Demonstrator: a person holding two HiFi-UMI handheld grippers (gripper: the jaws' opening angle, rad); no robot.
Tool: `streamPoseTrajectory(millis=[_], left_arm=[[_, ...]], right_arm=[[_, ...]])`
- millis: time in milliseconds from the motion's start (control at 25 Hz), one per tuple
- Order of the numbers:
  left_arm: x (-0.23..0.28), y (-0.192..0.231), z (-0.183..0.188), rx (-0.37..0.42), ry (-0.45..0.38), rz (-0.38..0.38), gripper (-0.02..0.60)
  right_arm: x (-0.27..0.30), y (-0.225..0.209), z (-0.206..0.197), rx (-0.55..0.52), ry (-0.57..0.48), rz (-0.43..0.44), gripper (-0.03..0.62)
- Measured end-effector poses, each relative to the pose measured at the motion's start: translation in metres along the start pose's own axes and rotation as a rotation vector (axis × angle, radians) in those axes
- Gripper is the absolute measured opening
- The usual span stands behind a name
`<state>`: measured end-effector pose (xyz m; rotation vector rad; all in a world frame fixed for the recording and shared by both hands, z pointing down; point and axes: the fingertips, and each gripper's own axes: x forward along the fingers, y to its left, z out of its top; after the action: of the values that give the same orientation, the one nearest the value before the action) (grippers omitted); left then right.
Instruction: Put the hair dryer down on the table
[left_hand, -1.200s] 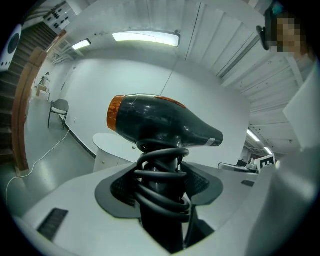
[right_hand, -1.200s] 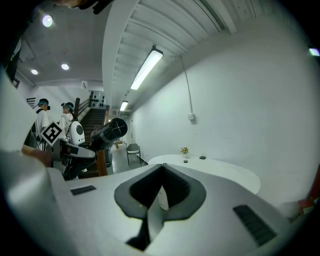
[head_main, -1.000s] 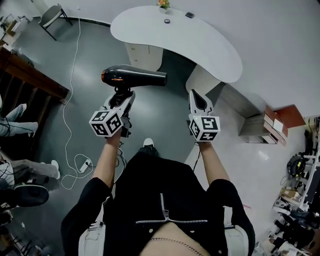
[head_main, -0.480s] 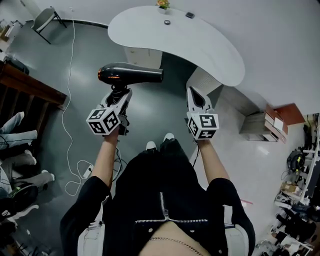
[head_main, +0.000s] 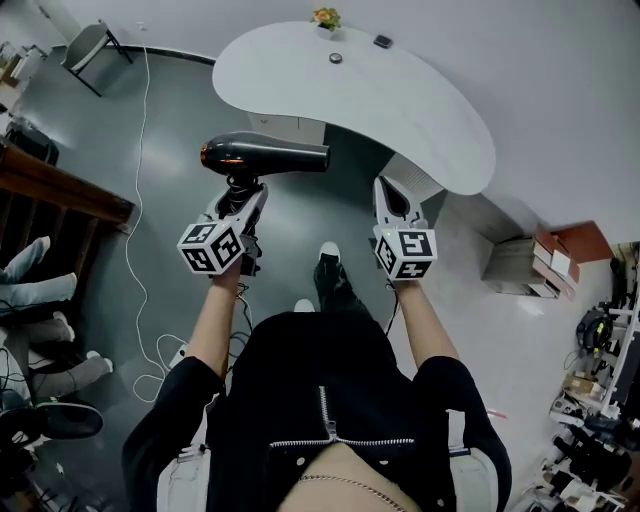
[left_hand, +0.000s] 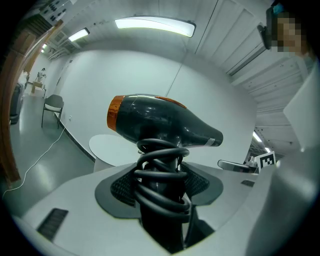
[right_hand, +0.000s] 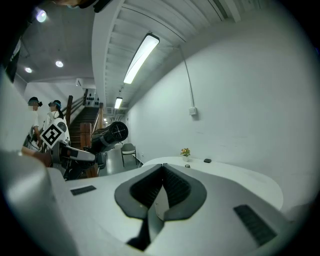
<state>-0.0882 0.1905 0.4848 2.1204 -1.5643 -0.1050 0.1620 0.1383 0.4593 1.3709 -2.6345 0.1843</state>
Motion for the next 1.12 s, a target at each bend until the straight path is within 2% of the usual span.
streamPoseTrajectory(millis=[720,1120], left_arm=[[0.155,0.042,0.075,-0.020,-0.041,0.082,0.262],[0.204,0.069,0.096,-0.029,-0.040,0.099,0.262]], right_arm=[[0.165,-0.101,0.053,-0.023,-0.014,0.094,-0.002],[0.227,-0.121,0.061,-0.023,-0.004,0.118,-0.002]])
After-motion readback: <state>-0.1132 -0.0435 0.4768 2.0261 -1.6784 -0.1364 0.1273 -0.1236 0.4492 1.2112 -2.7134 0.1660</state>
